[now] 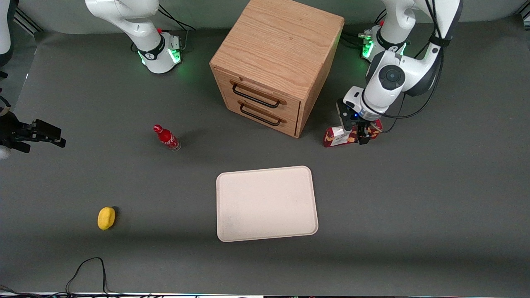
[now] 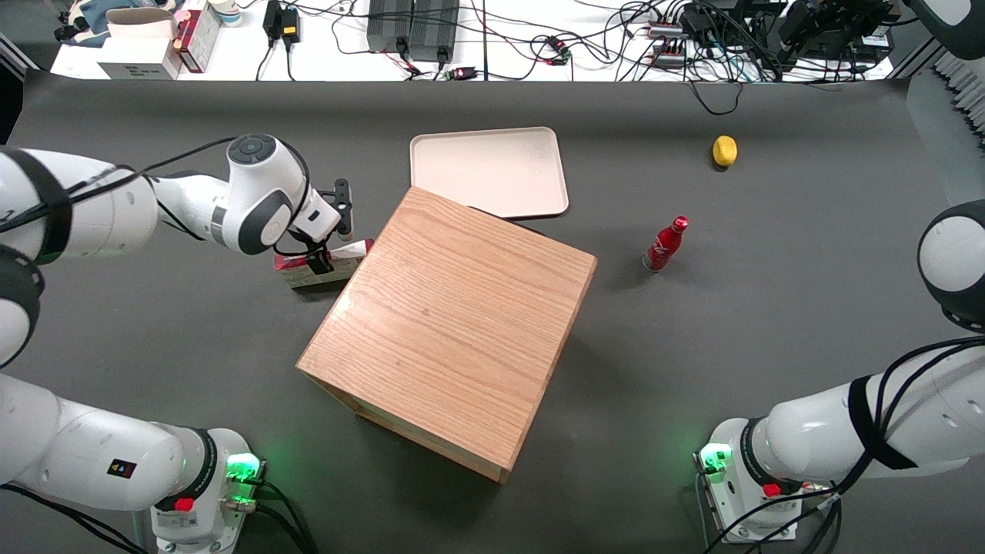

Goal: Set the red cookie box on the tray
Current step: 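Lower the left gripper and close it on the cookie box's end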

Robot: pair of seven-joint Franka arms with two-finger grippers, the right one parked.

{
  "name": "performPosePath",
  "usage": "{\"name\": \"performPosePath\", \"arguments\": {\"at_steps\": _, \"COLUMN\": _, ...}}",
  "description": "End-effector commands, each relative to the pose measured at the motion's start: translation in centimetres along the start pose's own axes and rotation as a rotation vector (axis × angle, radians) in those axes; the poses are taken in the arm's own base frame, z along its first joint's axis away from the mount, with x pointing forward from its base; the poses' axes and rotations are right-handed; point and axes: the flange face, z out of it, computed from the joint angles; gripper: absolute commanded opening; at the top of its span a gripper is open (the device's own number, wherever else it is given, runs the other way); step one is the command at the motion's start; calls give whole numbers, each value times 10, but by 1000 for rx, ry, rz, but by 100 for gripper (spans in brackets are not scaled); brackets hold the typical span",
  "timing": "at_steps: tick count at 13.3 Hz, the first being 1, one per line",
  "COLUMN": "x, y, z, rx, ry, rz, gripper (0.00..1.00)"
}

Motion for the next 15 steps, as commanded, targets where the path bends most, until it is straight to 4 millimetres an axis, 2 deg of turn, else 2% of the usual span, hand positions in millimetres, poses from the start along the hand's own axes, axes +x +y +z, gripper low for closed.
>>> {"name": "performPosePath", "arguments": {"at_steps": 1, "x": 1, "y": 0, "z": 11, "rx": 5, "ry": 17, "rz": 7, "gripper": 63}}
{"name": "performPosePath", "arguments": {"at_steps": 2, "x": -1, "y": -1, "z": 11, "rx": 6, "ry": 17, "rz": 2, "gripper": 13}}
{"name": "performPosePath", "arguments": {"at_steps": 3, "x": -4, "y": -3, "z": 10, "rx": 6, "ry": 16, "rz": -7, "gripper": 0}}
{"name": "performPosePath", "arguments": {"at_steps": 8, "x": -4, "y": -3, "z": 10, "rx": 6, "ry": 16, "rz": -13, "gripper": 0}}
{"name": "performPosePath", "arguments": {"at_steps": 10, "x": -3, "y": -5, "z": 1, "rx": 12, "ry": 18, "rz": -18, "gripper": 0}}
{"name": "performPosePath", "arguments": {"at_steps": 11, "x": -1, "y": -10, "z": -14, "rx": 26, "ry": 23, "rz": -25, "gripper": 0}}
{"name": "performPosePath", "arguments": {"at_steps": 13, "x": 6, "y": -26, "z": -61, "rx": -31, "ry": -15, "rz": -37, "gripper": 0}}
{"name": "performPosePath", "arguments": {"at_steps": 15, "x": 9, "y": -54, "z": -130, "rx": -95, "ry": -55, "rz": -69, "gripper": 0}}
